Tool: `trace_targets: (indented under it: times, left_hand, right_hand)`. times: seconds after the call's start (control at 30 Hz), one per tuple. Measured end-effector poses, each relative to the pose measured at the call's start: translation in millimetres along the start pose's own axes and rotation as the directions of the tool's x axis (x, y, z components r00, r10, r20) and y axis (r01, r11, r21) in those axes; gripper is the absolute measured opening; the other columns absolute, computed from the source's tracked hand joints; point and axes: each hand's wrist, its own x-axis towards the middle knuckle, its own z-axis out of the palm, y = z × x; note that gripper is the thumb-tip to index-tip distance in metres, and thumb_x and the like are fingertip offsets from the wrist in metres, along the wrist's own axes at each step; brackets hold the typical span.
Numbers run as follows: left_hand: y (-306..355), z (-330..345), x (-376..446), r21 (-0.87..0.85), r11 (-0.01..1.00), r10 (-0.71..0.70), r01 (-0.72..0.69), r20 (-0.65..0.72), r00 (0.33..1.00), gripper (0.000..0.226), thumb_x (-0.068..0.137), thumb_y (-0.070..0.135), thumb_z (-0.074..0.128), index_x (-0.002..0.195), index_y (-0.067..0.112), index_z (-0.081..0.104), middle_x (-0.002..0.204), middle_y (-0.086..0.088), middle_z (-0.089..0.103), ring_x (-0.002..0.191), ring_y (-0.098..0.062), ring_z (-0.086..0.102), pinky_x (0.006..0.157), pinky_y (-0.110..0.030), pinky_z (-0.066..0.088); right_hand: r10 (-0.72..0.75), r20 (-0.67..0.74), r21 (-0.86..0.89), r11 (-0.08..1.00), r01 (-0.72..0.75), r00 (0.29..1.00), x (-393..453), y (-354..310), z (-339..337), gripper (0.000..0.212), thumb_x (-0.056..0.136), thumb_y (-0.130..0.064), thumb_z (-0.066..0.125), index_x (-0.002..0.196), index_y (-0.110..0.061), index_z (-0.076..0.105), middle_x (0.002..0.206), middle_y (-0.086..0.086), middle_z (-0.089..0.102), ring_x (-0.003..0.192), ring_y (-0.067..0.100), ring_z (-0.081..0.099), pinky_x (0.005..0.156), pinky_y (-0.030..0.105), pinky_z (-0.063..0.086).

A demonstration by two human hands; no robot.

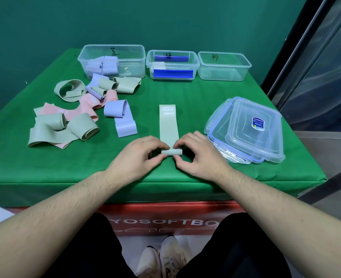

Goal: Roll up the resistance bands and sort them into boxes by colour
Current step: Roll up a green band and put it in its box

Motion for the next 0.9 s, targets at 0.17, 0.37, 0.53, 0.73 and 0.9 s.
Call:
trace_targets:
  times: [0.17, 0.37, 0.53, 0.73, 0.9]
  left_hand:
    - [-1, 3, 1, -0.051, 0.998, -0.049, 0.049, -0.006, 0.999, 0.022, 0.089, 0.028, 0.071, 0.109, 0.021, 0.071, 0.105, 0.013, 0.052, 0.069, -0.009, 0.052, 0.064, -0.010, 0.037]
    - [-3, 3, 4, -0.057, 0.997, -0.056, 0.055, -0.024, 0.998, 0.021, 0.087, 0.022, 0.073, 0.108, 0.022, 0.072, 0.102, 0.016, 0.057, 0.073, -0.008, 0.054, 0.067, -0.009, 0.037]
    - [-6, 3, 9, -0.031, 0.999, -0.030, 0.029, -0.013, 0.999, 0.019, 0.093, 0.025, 0.066, 0.110, 0.020, 0.071, 0.099, 0.016, 0.056, 0.075, 0.003, 0.052, 0.069, -0.005, 0.035]
    - [-10, 2, 15, -0.041, 0.998, -0.038, 0.039, 0.034, 0.999, 0.026, 0.095, 0.029, 0.061, 0.117, 0.018, 0.069, 0.109, 0.012, 0.053, 0.077, 0.004, 0.052, 0.074, -0.018, 0.040]
    - [-7, 3, 13, -0.029, 0.999, -0.018, 0.018, -0.002, 1.000, 0.026, 0.091, 0.021, 0.068, 0.117, 0.020, 0.068, 0.112, 0.011, 0.056, 0.077, 0.007, 0.051, 0.069, -0.007, 0.035]
  right_hand:
    - [0.015, -0.004, -0.063, 0.998, -0.015, 1.000, 2, 2, 2, 0.021, 0.083, -0.039, 0.067, 0.097, -0.024, 0.063, 0.096, -0.013, 0.056, 0.090, 0.013, 0.046, 0.085, 0.036, 0.044]
    - [0.038, -0.018, -0.054, 0.998, -0.039, 0.999, 3, 4, 3, 0.025, 0.088, -0.044, 0.059, 0.100, -0.023, 0.066, 0.096, -0.011, 0.057, 0.090, 0.013, 0.047, 0.085, 0.036, 0.043]
    - [0.024, -0.034, -0.042, 0.999, -0.026, 0.999, 2, 4, 2, 0.028, 0.091, -0.039, 0.063, 0.115, -0.025, 0.066, 0.105, -0.010, 0.056, 0.097, 0.013, 0.049, 0.088, 0.030, 0.041]
    - [0.005, -0.054, 0.010, 1.000, -0.005, 0.999, 4, 7, 4, 0.018, 0.090, -0.025, 0.068, 0.108, -0.021, 0.069, 0.103, -0.008, 0.062, 0.093, 0.015, 0.053, 0.086, 0.031, 0.044]
    - [0.052, -0.037, 0.008, 0.999, -0.051, 0.998, 4, 8, 5, 0.024, 0.091, -0.028, 0.066, 0.115, -0.022, 0.069, 0.106, -0.008, 0.063, 0.096, 0.014, 0.051, 0.089, 0.030, 0.043]
